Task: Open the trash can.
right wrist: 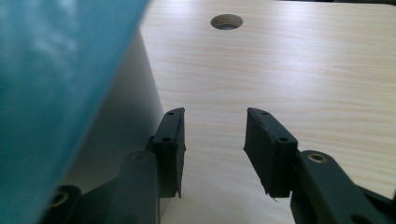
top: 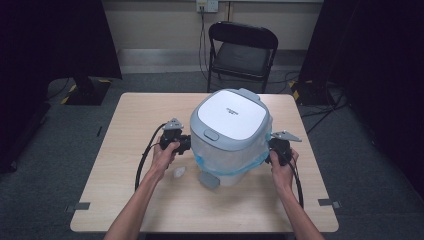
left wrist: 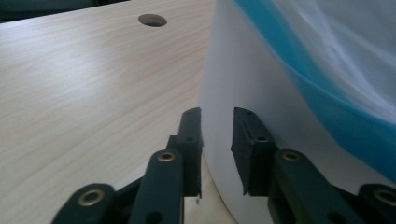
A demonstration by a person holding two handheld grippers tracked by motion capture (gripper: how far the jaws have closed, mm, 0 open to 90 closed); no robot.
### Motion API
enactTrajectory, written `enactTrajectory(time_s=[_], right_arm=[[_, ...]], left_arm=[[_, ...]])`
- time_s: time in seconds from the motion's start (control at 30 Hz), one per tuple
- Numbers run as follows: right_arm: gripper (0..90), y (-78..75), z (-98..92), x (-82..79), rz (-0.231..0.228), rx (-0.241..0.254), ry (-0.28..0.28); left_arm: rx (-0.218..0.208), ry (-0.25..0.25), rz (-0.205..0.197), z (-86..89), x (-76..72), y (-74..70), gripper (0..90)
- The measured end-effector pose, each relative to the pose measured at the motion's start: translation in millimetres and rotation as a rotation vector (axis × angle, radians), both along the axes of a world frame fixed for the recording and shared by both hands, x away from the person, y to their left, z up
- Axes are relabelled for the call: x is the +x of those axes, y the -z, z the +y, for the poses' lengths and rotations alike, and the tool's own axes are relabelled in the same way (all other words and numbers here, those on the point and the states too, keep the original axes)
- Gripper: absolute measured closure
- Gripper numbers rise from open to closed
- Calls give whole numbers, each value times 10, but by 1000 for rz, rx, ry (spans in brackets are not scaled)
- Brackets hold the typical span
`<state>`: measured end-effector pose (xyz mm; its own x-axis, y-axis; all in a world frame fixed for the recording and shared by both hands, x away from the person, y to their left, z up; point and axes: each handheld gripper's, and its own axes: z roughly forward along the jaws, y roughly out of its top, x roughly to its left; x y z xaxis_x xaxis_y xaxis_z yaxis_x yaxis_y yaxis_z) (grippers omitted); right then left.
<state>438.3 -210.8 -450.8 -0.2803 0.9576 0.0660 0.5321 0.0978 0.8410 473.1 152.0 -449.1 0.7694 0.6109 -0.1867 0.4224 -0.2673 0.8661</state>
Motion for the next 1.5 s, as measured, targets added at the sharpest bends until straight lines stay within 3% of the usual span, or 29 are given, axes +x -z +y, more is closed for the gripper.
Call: enactTrajectory(time_s=[0.1, 0.2, 0.33, 0.5, 0.57, 0.6, 0.67, 0.73, 0.77, 0.87, 0.93, 1.07, 1.13, 1.17, 1.43, 1.5], right_arm=[[589, 0, 42, 77, 2, 7, -39], [623, -2, 111, 134, 6, 7, -87], [596, 13, 142, 228, 15, 36, -138], [622, 42, 170, 302, 32, 94, -154], [632, 63, 216, 323, 35, 135, -125], [601, 67, 233, 333, 32, 137, -107], [459, 58, 226, 352, 32, 96, -54], [260, 35, 151, 330, 32, 85, -61], [190, 16, 109, 294, 32, 74, -60], [233, -37, 68, 134, 19, 30, -76], [219, -60, 80, 21, 13, 16, -82], [271, -38, 131, -170, 13, 28, -91], [340, -5, 159, -217, 13, 26, -94], [351, 4, 168, -225, 12, 17, -97], [539, -22, 192, -116, 14, 25, -138], [583, -29, 218, -85, 14, 35, -138]], left_arm=[[2, -27, -17, 34, -139, -5, 729], [7, -46, -4, 91, -248, -15, 734], [31, -52, -2, 128, -340, -49, 753], [62, -47, -7, 150, -462, -81, 782], [43, -59, -3, 176, -487, -63, 756], [41, -73, -11, 195, -499, -48, 739], [27, -101, -1, 246, -491, -9, 589], [-3, -104, 27, 294, -463, 35, 468], [0, -126, 27, 305, -442, 50, 469], [-16, -182, 42, 271, -357, 69, 436], [8, -200, 51, 245, -292, 76, 404], [-42, -196, 70, 259, -212, 84, 403], [-29, -178, 56, 214, -223, 92, 402], [-6, -180, 50, 195, -229, 99, 425], [1, -157, 48, 139, -330, 48, 652], [7, -145, 48, 153, -368, 41, 656]])
